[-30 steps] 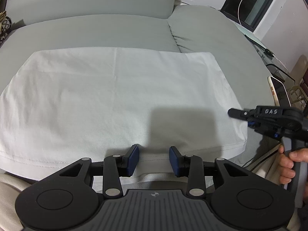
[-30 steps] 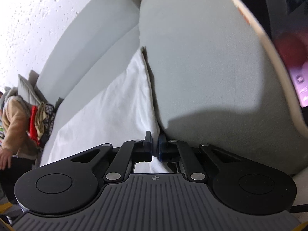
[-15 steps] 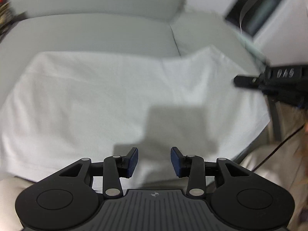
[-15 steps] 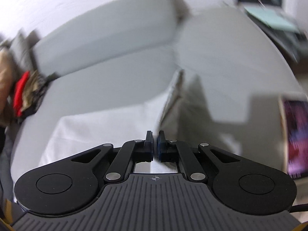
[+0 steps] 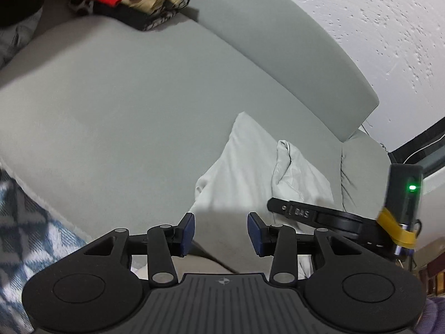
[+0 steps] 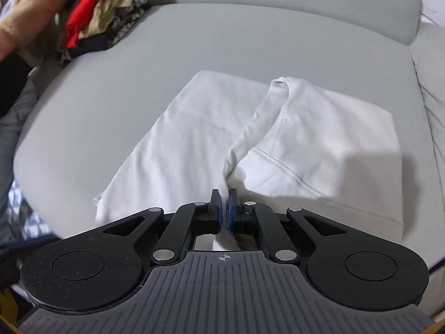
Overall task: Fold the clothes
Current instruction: 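Grasp the shirt side with the right gripper, fold it over, release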
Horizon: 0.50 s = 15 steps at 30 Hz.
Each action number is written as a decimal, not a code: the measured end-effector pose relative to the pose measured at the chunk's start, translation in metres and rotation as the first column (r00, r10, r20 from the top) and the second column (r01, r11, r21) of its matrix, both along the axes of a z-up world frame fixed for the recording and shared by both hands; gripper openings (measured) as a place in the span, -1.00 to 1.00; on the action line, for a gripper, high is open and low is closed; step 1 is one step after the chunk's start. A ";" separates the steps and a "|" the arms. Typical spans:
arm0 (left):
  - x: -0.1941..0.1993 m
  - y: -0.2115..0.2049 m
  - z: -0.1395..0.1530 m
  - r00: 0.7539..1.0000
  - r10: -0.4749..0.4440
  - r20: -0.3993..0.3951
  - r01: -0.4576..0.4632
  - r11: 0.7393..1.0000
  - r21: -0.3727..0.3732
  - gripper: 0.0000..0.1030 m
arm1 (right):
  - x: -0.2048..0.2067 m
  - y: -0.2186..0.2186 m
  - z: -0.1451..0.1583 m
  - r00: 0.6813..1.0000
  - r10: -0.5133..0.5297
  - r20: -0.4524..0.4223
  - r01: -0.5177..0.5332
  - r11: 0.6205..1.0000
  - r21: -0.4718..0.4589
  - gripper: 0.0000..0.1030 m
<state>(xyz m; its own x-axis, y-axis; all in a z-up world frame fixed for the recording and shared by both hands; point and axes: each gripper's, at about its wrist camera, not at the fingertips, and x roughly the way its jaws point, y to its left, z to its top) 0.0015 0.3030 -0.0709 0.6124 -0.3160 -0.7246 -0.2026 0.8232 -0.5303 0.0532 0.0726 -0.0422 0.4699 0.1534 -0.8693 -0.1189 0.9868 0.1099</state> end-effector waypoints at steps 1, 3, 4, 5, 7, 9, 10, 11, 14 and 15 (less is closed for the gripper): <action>0.001 0.001 -0.002 1.000 -0.003 -0.001 0.003 1.000 -0.009 -0.25 | 0.001 -0.001 0.003 1.000 -0.012 0.001 0.012 1.000 0.014 -0.92; 0.006 0.004 -0.006 1.000 -0.001 -0.008 0.001 1.000 -0.026 -0.25 | 0.001 -0.010 0.011 0.999 -0.051 0.016 0.050 0.997 0.057 -0.92; 0.008 0.005 -0.008 1.000 0.002 -0.011 -0.002 0.999 -0.035 -0.25 | 0.003 -0.012 0.015 0.997 -0.069 0.025 0.067 0.995 0.080 -0.92; 0.010 0.006 -0.009 1.000 0.004 -0.012 -0.005 0.999 -0.040 -0.25 | 0.003 -0.012 0.019 0.996 -0.080 0.034 0.076 0.992 0.101 -0.91; 0.009 0.009 -0.010 1.000 0.009 -0.012 -0.010 0.999 -0.045 -0.25 | 0.003 -0.011 0.027 0.995 -0.092 0.043 0.085 0.986 0.145 -0.91; 0.008 0.011 -0.010 1.000 0.015 -0.012 -0.015 0.999 -0.049 -0.25 | 0.008 -0.005 0.029 0.996 -0.090 0.022 0.085 0.977 0.193 -0.92; 0.007 0.014 -0.012 1.000 0.017 -0.014 -0.018 0.999 -0.051 -0.25 | 0.010 -0.001 0.029 0.996 -0.084 0.014 0.080 0.975 0.205 -0.92; 0.007 0.016 -0.013 1.000 0.020 -0.017 -0.021 0.998 -0.054 -0.25 | 0.013 0.003 0.030 0.997 -0.078 0.006 0.075 0.973 0.217 -0.92; 0.004 0.023 -0.016 0.999 0.034 -0.028 -0.035 0.997 -0.062 -0.25 | 0.018 0.019 0.027 0.998 -0.069 -0.003 0.068 0.971 0.231 -0.91; 0.003 0.026 -0.017 0.999 0.039 -0.031 -0.041 0.997 -0.064 -0.25 | 0.018 0.024 0.025 0.998 -0.068 -0.009 0.068 0.968 0.241 -0.91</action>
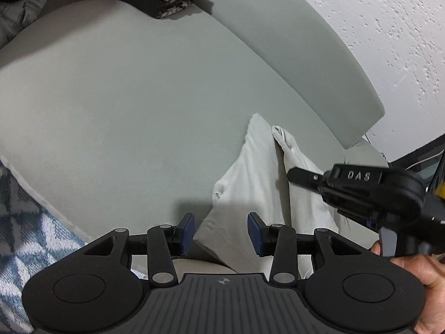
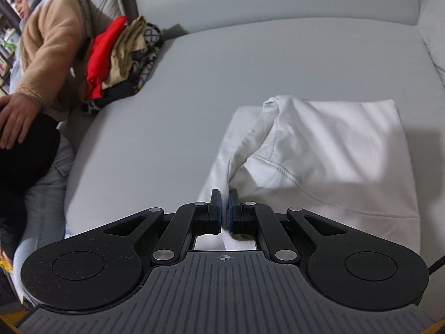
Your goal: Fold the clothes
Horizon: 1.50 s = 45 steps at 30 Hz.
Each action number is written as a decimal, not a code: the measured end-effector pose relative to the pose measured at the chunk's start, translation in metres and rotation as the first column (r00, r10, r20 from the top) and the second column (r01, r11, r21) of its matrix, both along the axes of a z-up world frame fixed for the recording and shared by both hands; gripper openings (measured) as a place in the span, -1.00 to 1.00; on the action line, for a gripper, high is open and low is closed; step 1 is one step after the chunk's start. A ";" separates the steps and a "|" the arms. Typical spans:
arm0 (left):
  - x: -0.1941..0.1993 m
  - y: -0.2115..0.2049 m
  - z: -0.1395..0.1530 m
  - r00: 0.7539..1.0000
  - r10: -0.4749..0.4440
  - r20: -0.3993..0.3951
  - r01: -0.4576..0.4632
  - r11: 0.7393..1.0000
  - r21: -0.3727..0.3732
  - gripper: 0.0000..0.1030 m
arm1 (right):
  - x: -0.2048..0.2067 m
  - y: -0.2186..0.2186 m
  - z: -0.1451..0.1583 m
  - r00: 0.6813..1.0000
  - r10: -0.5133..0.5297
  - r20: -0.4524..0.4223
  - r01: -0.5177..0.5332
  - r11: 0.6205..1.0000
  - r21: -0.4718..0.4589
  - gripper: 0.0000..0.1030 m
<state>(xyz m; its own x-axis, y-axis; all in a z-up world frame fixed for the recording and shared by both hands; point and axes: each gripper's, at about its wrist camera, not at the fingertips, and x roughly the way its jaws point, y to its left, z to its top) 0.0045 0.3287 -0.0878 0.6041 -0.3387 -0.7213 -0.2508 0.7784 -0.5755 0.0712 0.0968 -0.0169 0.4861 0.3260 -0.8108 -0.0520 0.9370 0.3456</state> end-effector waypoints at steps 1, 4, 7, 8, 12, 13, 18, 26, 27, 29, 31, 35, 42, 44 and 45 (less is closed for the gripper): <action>-0.001 0.002 -0.001 1.000 0.005 -0.002 -0.005 1.000 -0.002 -0.25 | 0.000 0.003 -0.001 1.000 0.002 -0.005 -0.002 1.000 0.007 -0.91; -0.003 0.009 -0.002 1.000 0.023 -0.008 -0.023 1.000 -0.009 -0.25 | 0.006 0.015 -0.005 1.000 0.008 -0.030 -0.008 1.000 0.009 -0.91; -0.007 0.015 -0.002 0.999 0.039 -0.014 -0.039 0.999 -0.009 -0.25 | 0.012 0.023 -0.011 0.998 0.013 -0.062 -0.012 1.000 0.016 -0.91; -0.003 0.012 -0.002 0.999 0.043 -0.016 -0.043 0.999 -0.007 -0.25 | 0.014 0.026 -0.013 0.997 0.015 -0.073 -0.014 1.000 0.018 -0.91; -0.005 0.012 0.001 0.998 0.058 -0.016 -0.058 0.998 0.004 -0.25 | 0.019 0.017 -0.021 0.985 0.099 -0.142 -0.072 0.981 0.182 -0.57; -0.006 0.011 0.002 0.998 0.061 -0.016 -0.061 0.998 0.007 -0.25 | 0.016 0.008 -0.018 0.985 0.101 -0.142 -0.068 0.972 0.223 -0.50; -0.010 0.008 0.006 0.998 0.063 -0.017 -0.062 0.997 0.035 -0.25 | -0.017 -0.056 0.011 0.996 0.059 -0.063 -0.040 0.962 0.270 -0.15; 0.011 -0.039 0.032 0.969 -0.181 0.168 0.179 0.983 0.030 -0.60 | -0.091 -0.163 0.005 0.992 -0.128 -0.010 0.129 0.982 0.136 -0.44; 0.018 -0.051 0.034 0.952 -0.236 0.193 0.231 0.972 0.046 -0.61 | -0.093 -0.163 -0.001 0.993 -0.115 -0.022 0.117 0.982 0.146 -0.44; 0.033 -0.083 0.030 0.915 -0.372 0.159 0.348 0.924 0.157 -0.53 | -0.095 -0.158 -0.011 0.997 -0.076 -0.030 0.080 0.985 0.154 -0.44; 0.042 -0.101 0.018 0.922 -0.386 -0.021 0.375 0.879 0.296 -0.79 | -0.095 -0.145 -0.017 1.000 0.003 -0.024 -0.001 0.994 0.108 -0.44; 0.030 -0.095 0.007 0.896 -0.428 -0.118 0.441 0.826 0.351 -0.70 | -0.093 -0.126 -0.034 0.988 0.103 -0.116 -0.109 0.993 -0.047 -0.43; 0.013 -0.080 0.034 0.898 -0.438 -0.041 0.417 0.818 0.395 -0.78 | -0.104 -0.149 -0.010 0.995 0.094 -0.027 -0.094 0.996 0.002 -0.20; 0.010 -0.081 0.042 0.881 -0.472 0.031 0.430 0.827 0.361 -0.61 | -0.105 -0.138 -0.009 0.988 0.151 0.022 -0.151 0.988 0.017 -0.20; 0.011 -0.085 0.042 0.870 -0.491 0.042 0.444 0.818 0.366 -0.60 | -0.106 -0.131 -0.009 0.982 0.182 0.044 -0.183 0.983 0.019 -0.20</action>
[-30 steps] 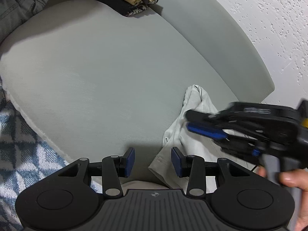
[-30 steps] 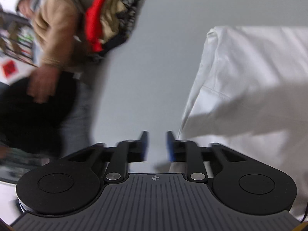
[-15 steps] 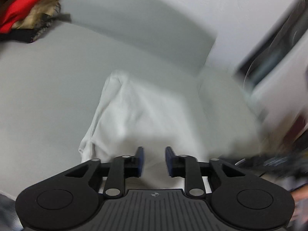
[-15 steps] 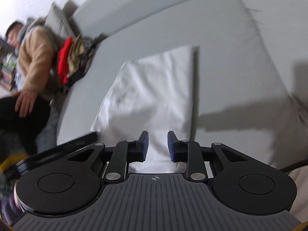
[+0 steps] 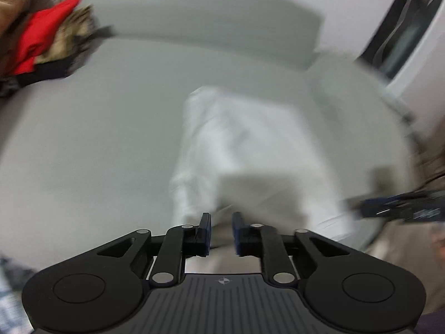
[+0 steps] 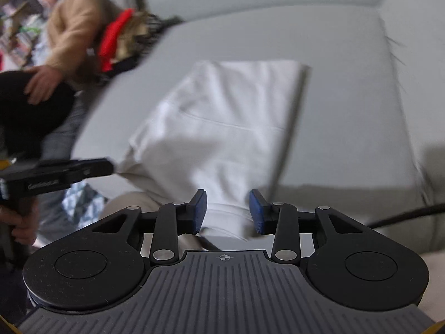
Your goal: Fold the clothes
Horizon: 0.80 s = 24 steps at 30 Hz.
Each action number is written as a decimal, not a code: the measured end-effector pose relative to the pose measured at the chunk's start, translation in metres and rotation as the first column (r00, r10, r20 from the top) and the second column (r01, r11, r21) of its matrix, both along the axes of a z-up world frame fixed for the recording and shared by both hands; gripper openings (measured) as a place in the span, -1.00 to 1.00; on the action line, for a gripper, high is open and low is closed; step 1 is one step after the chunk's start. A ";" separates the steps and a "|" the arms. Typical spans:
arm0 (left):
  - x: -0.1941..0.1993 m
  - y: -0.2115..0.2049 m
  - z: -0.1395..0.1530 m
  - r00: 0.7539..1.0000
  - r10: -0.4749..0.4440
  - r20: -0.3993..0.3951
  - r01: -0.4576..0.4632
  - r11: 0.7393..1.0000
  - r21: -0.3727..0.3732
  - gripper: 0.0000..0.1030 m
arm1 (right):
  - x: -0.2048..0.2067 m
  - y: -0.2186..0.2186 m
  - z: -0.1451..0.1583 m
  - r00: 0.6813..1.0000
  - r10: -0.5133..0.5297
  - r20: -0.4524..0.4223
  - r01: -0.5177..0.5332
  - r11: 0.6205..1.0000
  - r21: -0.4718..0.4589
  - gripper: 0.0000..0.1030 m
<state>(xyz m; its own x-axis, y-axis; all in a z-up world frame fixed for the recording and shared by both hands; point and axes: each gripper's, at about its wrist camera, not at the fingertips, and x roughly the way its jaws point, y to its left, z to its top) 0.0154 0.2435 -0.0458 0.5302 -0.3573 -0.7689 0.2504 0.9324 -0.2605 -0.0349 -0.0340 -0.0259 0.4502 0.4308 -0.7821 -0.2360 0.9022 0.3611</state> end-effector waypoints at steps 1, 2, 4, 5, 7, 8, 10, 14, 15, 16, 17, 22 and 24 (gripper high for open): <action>0.001 -0.004 0.000 1.000 -0.022 0.013 0.022 1.000 0.000 -0.60 | 0.000 0.010 -0.001 0.999 0.041 0.019 -0.041 0.999 -0.001 -0.20; 0.004 -0.007 -0.004 1.000 -0.031 0.007 0.031 0.999 0.015 -0.60 | 0.000 0.023 -0.004 0.995 0.088 0.038 -0.087 0.996 -0.016 -0.20; 0.011 -0.012 -0.016 0.999 -0.046 -0.008 0.046 0.998 0.050 -0.61 | -0.002 0.051 -0.010 0.981 0.182 0.073 -0.177 0.982 -0.067 -0.23; 0.015 -0.007 -0.023 0.999 -0.042 -0.022 0.043 0.998 0.048 -0.61 | -0.002 0.065 -0.014 0.972 0.221 0.083 -0.212 0.971 -0.109 -0.24; 0.022 -0.001 -0.028 0.999 -0.022 -0.035 0.024 0.999 0.049 -0.62 | -0.001 0.081 -0.022 0.957 0.281 0.079 -0.263 0.948 -0.179 -0.23; 0.019 0.003 -0.027 0.999 -0.016 -0.034 0.018 0.999 0.042 -0.63 | -0.001 0.088 -0.026 0.948 0.308 0.074 -0.287 0.934 -0.212 -0.23; 0.017 0.006 -0.025 1.000 -0.009 -0.027 0.009 1.000 0.014 -0.63 | -0.002 0.096 -0.032 0.937 0.340 0.076 -0.307 0.909 -0.283 -0.28; 0.011 0.014 -0.021 1.000 -0.012 -0.007 0.012 1.000 -0.004 -0.63 | 0.001 0.085 -0.024 0.952 0.296 0.082 -0.268 0.930 -0.252 -0.72; 0.010 0.014 -0.021 1.000 -0.015 -0.002 0.015 1.000 -0.004 -0.63 | 0.003 0.078 -0.020 0.960 0.265 0.090 -0.239 0.943 -0.233 -0.93; 0.009 0.015 -0.022 1.000 -0.019 0.002 0.019 1.000 -0.006 -0.63 | 0.005 0.072 -0.015 0.968 0.231 0.100 -0.203 0.952 -0.231 -0.95; 0.009 0.014 -0.023 1.000 -0.026 0.008 0.026 1.000 -0.007 -0.63 | 0.008 0.067 -0.012 0.975 0.194 0.112 -0.165 0.960 -0.225 -0.96; 0.008 0.004 -0.020 0.992 -0.110 0.055 0.109 0.994 0.018 -0.61 | 0.023 0.039 0.005 0.990 0.122 0.076 -0.120 0.992 -0.028 -0.87; 0.011 0.001 -0.021 0.992 -0.116 0.046 0.115 0.993 0.027 -0.61 | 0.020 0.050 0.001 0.982 0.177 0.070 -0.174 0.984 -0.044 -0.63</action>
<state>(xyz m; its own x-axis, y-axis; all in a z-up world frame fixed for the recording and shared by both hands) 0.0260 0.2445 -0.0666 0.5230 -0.3994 -0.7529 0.3681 0.9026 -0.2231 -0.0148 0.0159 -0.0249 0.4270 0.4791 -0.7669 -0.4167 0.8569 0.3034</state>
